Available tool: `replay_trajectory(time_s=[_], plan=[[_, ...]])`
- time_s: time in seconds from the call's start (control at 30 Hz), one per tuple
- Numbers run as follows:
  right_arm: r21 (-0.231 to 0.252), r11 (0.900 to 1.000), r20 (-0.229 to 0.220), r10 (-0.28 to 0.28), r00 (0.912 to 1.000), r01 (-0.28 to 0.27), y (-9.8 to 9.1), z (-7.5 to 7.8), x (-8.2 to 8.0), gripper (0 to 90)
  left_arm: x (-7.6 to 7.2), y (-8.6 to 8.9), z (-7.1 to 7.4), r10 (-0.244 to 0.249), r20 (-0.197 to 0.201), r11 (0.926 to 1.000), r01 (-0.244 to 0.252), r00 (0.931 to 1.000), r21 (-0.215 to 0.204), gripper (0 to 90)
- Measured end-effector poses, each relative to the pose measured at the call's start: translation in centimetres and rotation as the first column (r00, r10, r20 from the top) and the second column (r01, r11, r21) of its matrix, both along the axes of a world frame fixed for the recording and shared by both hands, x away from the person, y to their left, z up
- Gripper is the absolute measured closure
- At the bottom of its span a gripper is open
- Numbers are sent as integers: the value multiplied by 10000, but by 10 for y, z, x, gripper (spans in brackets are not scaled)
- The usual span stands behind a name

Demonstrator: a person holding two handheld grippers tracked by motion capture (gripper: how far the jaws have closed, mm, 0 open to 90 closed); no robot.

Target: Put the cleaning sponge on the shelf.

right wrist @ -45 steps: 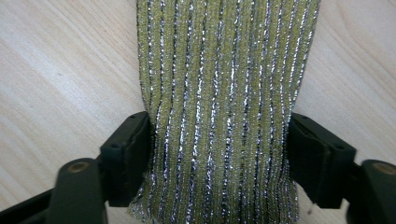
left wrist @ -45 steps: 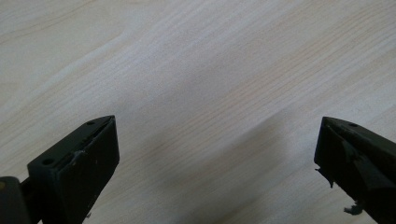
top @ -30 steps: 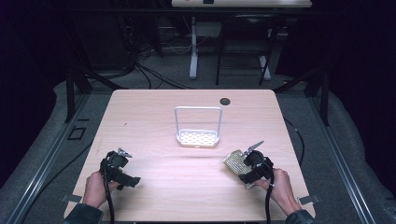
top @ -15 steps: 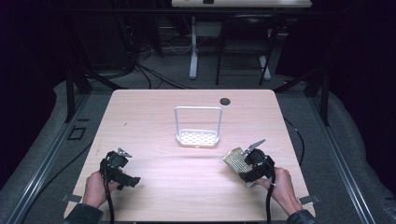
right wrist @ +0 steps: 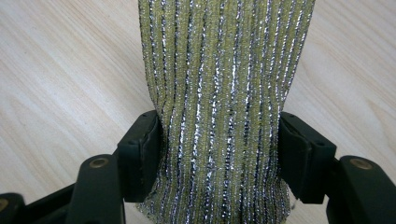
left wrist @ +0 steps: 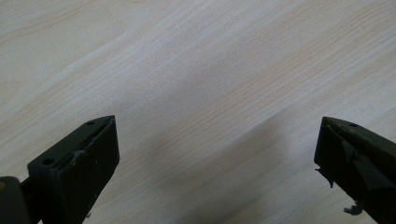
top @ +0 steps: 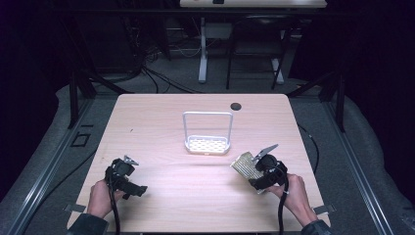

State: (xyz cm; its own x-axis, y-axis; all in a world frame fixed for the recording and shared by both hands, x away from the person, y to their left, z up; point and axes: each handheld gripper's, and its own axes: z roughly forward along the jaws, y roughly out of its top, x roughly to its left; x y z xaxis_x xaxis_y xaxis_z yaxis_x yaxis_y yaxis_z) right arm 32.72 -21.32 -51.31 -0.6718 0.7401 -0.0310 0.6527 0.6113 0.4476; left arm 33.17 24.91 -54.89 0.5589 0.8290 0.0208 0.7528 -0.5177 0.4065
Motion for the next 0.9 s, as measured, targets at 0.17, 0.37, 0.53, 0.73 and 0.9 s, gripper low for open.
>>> replay_trajectory(time_s=[0.17, 0.37, 0.53, 0.73, 0.9], plan=[[75, 9999, 62, 93, 9999, -93, 3, 5, 0, 364, 0, 0, -1, 11, -24, 10000, -11, 10000, 45, 0], [82, 9997, 167, 244, 9996, -245, 9, 9, 1, 365, 0, -1, -1, 30, -24, 10000, -30, 10000, 65, 0], [83, 9992, 284, 399, 9988, -401, 15, 14, 3, 365, -1, -1, -1, 6, -5, 10000, -6, 10000, 88, 0], [41, 9981, 393, 611, 9974, -614, 26, 17, 7, 365, 0, -2, -1, 13, 32, 10000, -13, 10000, 76, 0], [2, 9972, 458, 747, 9962, -747, 34, 17, 11, 366, 0, -1, -1, 2, -9, 10000, -2, 10000, 62, 0]])
